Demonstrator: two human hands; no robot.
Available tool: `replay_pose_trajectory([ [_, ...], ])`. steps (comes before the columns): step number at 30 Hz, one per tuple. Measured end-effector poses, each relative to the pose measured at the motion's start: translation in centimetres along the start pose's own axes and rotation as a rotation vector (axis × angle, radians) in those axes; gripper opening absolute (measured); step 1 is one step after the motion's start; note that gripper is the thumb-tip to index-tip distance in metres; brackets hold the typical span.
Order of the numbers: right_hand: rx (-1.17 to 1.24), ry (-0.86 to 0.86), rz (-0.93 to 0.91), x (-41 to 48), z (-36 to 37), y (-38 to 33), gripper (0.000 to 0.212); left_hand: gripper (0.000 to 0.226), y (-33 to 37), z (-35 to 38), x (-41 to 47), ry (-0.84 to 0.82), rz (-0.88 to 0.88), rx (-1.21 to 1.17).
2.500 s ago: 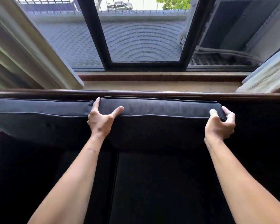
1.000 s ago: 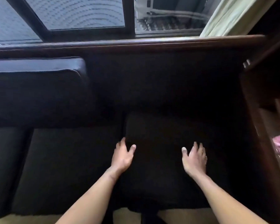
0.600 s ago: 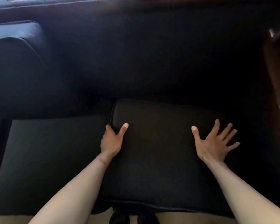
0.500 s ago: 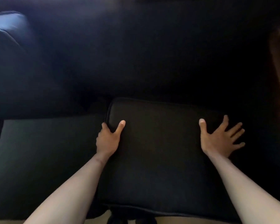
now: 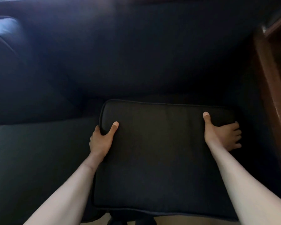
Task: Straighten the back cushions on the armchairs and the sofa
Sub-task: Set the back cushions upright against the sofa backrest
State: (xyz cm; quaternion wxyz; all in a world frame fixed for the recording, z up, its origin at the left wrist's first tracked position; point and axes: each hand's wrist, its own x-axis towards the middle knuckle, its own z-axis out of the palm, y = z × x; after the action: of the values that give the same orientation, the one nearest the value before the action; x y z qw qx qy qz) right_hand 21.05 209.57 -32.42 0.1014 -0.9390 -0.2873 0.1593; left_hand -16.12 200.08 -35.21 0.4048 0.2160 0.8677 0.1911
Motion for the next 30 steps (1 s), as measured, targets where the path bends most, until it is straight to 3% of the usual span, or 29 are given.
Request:
replay_pose_trajectory([
  [3, 0.106, 0.047, -0.033, -2.0, -2.3, -0.9, 0.117, 0.135, 0.5, -2.5, -1.8, 0.019, 0.021, -0.077],
  [8, 0.319, 0.101, -0.048, -7.0, -8.2, -4.3, 0.119, 0.11, 3.4, -9.5, -3.7, 0.135, 0.144, -0.377],
  [12, 0.544, 0.076, -0.053, -11.1, -12.8, -6.4, 0.134, 0.099, 5.1, -16.2, -6.2, 0.018, 0.277, -0.759],
  [14, 0.68, 0.072, -0.026, -13.2, -14.7, -6.8, 0.126, 0.089, 4.7, -19.6, -8.6, -0.095, 0.362, -0.906],
  [18, 0.791, -0.012, -0.01, -17.1, -16.7, -6.6, 0.09, 0.106, 2.7, -24.8, -12.3, -0.222, 0.354, -1.057],
  [20, 0.709, -0.079, -0.1, -19.3, -16.8, -6.6, 0.081, 0.083, 1.3, -26.2, -13.4, -0.24, 0.338, -1.065],
  [22, 0.508, -0.141, -0.248, -21.6, -16.4, -6.5, 0.088, 0.038, -0.2, -27.8, -13.3, -0.124, 0.335, -0.928],
  [23, 0.367, -0.154, -0.335, -22.6, -16.1, -6.4, 0.092, 0.027, -1.0, -28.8, -13.0, -0.053, 0.351, -0.817],
  [25, 0.075, -0.127, -0.556, -24.4, -15.5, -6.2, 0.092, 0.033, -1.8, -30.5, -12.5, -0.032, 0.38, -0.589],
  [27, -0.166, -0.114, -0.892, -26.1, -15.3, -6.3, 0.092, 0.045, -1.6, -31.7, -12.9, -0.085, 0.429, -0.378],
  [30, -0.397, -0.211, -1.288, -29.3, -14.8, -7.7, 0.114, 0.082, -1.7, -33.2, -12.8, -0.188, 0.462, -0.227],
])
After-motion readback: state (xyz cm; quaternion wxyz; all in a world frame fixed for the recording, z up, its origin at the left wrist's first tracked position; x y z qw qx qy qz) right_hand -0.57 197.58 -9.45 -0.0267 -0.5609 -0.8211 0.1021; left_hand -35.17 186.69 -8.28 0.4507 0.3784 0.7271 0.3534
